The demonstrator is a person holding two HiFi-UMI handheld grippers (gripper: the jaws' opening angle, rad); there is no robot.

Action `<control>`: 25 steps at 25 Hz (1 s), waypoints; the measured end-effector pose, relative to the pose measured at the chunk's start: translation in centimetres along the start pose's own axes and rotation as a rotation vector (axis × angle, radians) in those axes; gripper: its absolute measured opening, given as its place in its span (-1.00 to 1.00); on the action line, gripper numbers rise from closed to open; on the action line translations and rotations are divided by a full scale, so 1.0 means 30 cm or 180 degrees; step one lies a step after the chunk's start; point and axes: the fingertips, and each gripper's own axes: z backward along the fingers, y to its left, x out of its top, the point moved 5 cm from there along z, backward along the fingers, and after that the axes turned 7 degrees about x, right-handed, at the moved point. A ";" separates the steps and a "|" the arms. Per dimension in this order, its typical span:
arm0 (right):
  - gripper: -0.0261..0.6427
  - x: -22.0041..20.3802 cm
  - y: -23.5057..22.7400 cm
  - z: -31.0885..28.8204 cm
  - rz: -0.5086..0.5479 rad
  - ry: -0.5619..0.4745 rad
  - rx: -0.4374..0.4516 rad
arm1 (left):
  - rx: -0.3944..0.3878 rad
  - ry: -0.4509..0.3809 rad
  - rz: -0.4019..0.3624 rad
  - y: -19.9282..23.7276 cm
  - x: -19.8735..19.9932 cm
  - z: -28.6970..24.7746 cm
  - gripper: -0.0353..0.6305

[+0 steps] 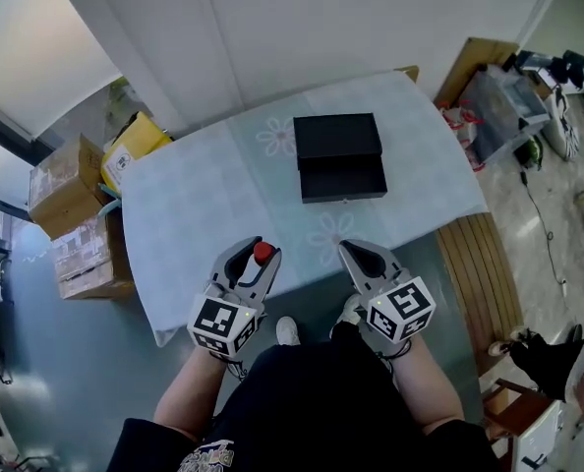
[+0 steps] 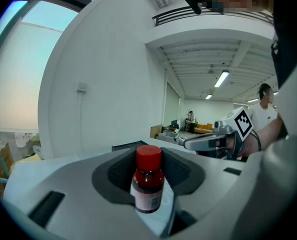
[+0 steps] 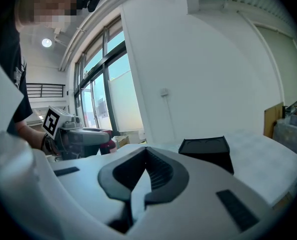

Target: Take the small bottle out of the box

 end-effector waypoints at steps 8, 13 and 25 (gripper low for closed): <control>-0.87 -0.052 0.077 0.059 -0.0077 -0.0050 -0.0436 | -0.0424 -0.0012 -0.0069 -0.008 -0.032 0.015 -0.38; -0.87 -0.101 0.131 0.113 -0.0158 -0.0052 -0.0690 | -0.0668 0.0018 -0.0095 -0.030 -0.059 0.036 -0.38; -0.87 -0.104 0.187 0.151 -0.0133 -0.0037 -0.0815 | -0.0857 0.0015 -0.0114 -0.063 -0.052 0.065 -0.38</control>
